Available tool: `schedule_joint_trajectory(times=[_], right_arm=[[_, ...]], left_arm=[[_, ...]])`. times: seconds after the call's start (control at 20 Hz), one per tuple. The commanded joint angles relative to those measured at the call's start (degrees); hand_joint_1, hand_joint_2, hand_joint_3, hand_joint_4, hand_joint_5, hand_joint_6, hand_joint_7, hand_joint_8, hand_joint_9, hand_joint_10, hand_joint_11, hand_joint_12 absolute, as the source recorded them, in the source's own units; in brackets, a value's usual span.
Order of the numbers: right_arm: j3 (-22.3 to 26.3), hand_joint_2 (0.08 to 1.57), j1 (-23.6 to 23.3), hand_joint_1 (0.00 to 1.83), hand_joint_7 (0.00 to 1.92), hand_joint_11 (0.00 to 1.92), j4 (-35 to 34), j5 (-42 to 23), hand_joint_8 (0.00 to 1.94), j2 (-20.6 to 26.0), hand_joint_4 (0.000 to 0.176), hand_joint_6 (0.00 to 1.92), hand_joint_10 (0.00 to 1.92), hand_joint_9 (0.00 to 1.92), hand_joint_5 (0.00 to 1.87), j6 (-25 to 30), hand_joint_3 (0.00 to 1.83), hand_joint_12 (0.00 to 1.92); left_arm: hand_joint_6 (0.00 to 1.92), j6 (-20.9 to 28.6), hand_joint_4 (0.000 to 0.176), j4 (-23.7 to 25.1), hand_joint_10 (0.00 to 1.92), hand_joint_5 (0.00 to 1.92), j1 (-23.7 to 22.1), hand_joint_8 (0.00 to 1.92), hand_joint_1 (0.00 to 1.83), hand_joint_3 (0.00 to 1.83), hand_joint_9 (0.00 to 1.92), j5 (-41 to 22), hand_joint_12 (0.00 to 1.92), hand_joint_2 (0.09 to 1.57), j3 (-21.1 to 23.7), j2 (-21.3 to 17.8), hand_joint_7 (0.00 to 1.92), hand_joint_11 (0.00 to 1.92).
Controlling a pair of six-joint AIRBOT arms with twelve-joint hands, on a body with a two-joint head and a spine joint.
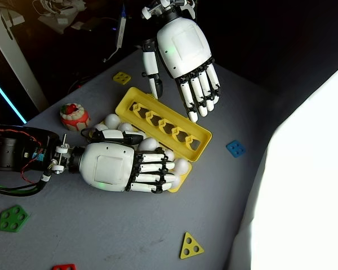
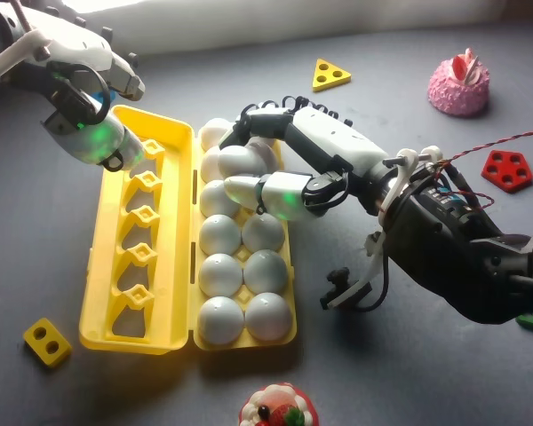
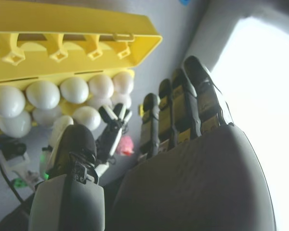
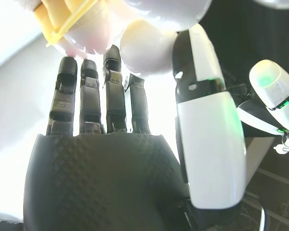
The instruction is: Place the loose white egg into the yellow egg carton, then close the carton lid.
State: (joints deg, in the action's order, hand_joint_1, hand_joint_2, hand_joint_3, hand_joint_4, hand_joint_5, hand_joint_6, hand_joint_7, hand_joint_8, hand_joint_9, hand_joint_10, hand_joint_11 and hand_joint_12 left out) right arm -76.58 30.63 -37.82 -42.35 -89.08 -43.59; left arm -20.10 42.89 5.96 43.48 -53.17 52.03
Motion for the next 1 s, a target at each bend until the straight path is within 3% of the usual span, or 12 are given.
schedule_joint_trajectory(times=[0.0,0.2,0.35,0.45,0.6,0.7,0.9,0.95], right_arm=[[-0.2,1.14,-0.1,0.81,0.35,0.00,2.0,-5.3,0.00,0.0,0.000,0.49,0.00,0.15,0.43,0.7,0.00,0.50],[-0.2,1.09,0.1,0.66,0.32,0.00,2.0,-5.4,0.00,0.0,0.000,0.16,0.01,0.18,0.36,0.7,0.00,0.72],[-0.3,1.04,0.1,0.54,0.19,0.00,2.1,-5.4,0.00,0.0,0.000,0.02,0.00,0.12,0.14,0.7,0.00,0.63],[-0.1,0.98,-0.3,0.44,0.09,0.00,3.8,-5.3,0.00,0.6,0.013,0.00,0.00,0.07,0.02,0.7,0.00,0.58],[1.0,0.97,-0.7,0.40,0.05,0.00,5.9,-2.5,0.00,3.7,0.015,0.00,0.00,0.02,0.00,0.7,0.00,0.41],[2.4,0.98,-0.8,0.40,0.06,0.00,5.9,-0.5,0.00,7.1,0.014,0.00,0.01,0.03,0.00,0.6,0.00,0.47],[6.5,1.02,-1.2,0.38,0.12,0.00,7.8,4.5,0.01,13.5,0.001,0.01,0.02,0.07,0.02,-1.4,0.01,0.52],[7.9,1.04,-1.2,0.36,0.15,0.00,10.5,5.4,0.01,15.4,0.000,0.03,0.03,0.10,0.08,-1.8,0.01,0.62]], left_arm=[[0.00,0.1,0.041,3.2,0.00,0.19,-0.8,0.00,0.39,0.00,0.20,-2.4,0.68,1.30,-0.3,0.0,0.20,0.00],[0.01,0.2,0.040,3.2,0.01,0.21,-0.9,0.01,0.36,0.00,0.22,-2.4,0.75,1.30,-0.4,0.0,0.23,0.00],[0.00,0.2,0.041,3.2,0.01,0.20,-0.9,0.00,0.35,0.00,0.22,-2.4,0.75,1.30,-0.4,0.0,0.23,0.00],[0.00,0.7,0.041,3.2,0.00,0.20,-0.9,0.00,0.36,0.00,0.22,-2.4,0.76,1.30,-0.5,0.0,0.21,0.00],[0.00,3.2,0.045,3.2,0.01,0.18,-1.1,0.01,0.36,0.00,0.20,-2.5,0.67,1.30,-0.8,0.0,0.21,0.00],[0.01,5.2,0.040,0.1,0.01,0.19,-0.9,0.01,0.37,0.00,0.21,-2.6,0.77,1.30,-1.8,0.0,0.22,0.00],[0.00,13.2,0.035,-2.9,0.01,0.19,-0.1,0.00,0.36,0.00,0.22,-3.5,0.76,1.30,-3.6,0.1,0.22,0.00],[0.01,15.4,0.035,-3.0,0.01,0.20,-0.1,0.00,0.38,0.00,0.23,-3.3,0.80,1.30,-3.8,0.1,0.23,0.00]])
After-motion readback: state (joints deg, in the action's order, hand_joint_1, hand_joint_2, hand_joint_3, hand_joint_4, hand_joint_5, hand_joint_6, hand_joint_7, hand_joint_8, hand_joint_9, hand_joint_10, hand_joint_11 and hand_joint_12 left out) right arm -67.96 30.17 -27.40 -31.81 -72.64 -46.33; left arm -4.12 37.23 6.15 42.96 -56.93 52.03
